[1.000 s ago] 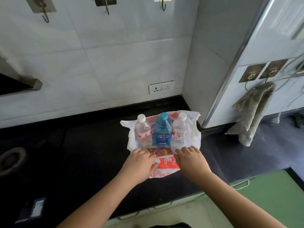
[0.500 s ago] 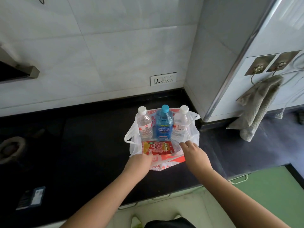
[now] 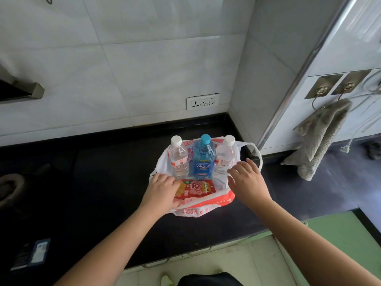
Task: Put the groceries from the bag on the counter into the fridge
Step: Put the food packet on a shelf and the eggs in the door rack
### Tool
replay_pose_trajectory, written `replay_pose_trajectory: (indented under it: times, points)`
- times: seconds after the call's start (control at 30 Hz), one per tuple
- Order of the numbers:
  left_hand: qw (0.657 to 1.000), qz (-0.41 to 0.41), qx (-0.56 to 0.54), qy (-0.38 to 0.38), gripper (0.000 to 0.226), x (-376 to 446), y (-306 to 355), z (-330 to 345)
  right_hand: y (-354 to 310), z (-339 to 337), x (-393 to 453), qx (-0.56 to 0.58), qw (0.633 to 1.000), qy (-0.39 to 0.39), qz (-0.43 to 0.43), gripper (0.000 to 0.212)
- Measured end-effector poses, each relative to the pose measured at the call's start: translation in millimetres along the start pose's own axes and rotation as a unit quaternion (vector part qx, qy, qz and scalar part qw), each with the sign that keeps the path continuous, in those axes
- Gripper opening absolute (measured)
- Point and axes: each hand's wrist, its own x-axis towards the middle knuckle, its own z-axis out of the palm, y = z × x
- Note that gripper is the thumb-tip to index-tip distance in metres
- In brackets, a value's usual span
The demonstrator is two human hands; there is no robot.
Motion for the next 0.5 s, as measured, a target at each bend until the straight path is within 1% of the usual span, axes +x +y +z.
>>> replay_pose_trajectory:
  times: [0.1,0.2,0.27,0.37,0.5]
  points:
    - [1.0,-0.023,0.01,-0.012,0.083,2.8,-7.1,4.5,11.7,9.3,3.2,0.007,1.0,-0.001,0.028,0.026]
    - [0.999,-0.04,0.011,-0.02,0.092,4.3,-11.1,6.8,18.1,18.9,6.2,0.003,0.996,-0.063,0.059,0.04]
    - [0.998,-0.049,0.011,-0.032,0.095,6.0,-12.8,7.5,20.4,25.3,7.8,0.006,0.992,-0.099,0.076,0.049]
    - [0.997,-0.057,0.006,-0.05,0.097,11.1,-16.9,10.3,22.4,32.3,10.9,0.026,0.988,-0.123,0.088,0.055]
    - [0.993,-0.069,0.011,-0.095,0.103,18.2,-24.4,19.9,24.1,38.5,17.2,0.034,0.981,-0.168,0.092,0.061]
